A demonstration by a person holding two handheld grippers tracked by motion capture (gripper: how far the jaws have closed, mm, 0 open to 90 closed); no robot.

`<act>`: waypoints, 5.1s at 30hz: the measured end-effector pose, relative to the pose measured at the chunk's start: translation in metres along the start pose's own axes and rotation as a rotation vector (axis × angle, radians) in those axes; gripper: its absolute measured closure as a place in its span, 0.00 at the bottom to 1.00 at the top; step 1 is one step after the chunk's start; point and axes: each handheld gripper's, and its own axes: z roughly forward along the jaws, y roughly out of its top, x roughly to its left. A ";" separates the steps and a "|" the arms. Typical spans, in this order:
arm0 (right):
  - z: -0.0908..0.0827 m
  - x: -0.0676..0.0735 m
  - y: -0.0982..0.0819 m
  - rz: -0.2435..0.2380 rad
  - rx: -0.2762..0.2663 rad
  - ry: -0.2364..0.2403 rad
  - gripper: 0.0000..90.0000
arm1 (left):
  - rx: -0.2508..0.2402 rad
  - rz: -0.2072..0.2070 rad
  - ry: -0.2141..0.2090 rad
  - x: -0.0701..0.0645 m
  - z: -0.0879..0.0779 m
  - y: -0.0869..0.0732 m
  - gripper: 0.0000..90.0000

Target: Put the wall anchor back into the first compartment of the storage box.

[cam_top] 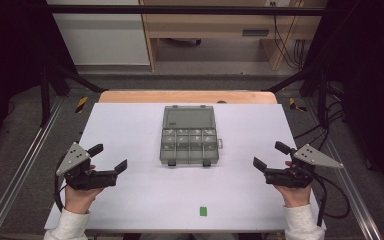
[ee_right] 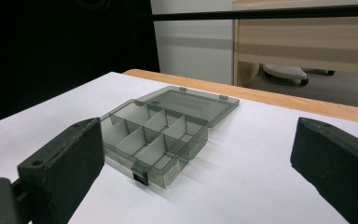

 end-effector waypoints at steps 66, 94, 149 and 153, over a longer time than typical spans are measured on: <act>0.081 0.124 -0.094 -0.154 0.644 0.213 0.52 | 0.028 -0.002 0.041 0.001 0.005 -0.008 0.02; 0.077 0.114 -0.088 -0.139 0.713 0.187 0.94 | 0.040 -0.002 0.038 0.000 0.007 -0.009 0.03; 0.196 0.080 0.035 -0.035 0.254 0.197 0.94 | 0.045 0.009 -0.007 -0.001 0.012 -0.012 0.03; 0.214 0.081 0.032 -0.016 0.271 0.188 0.94 | 0.045 0.006 -0.007 -0.001 0.013 -0.012 0.03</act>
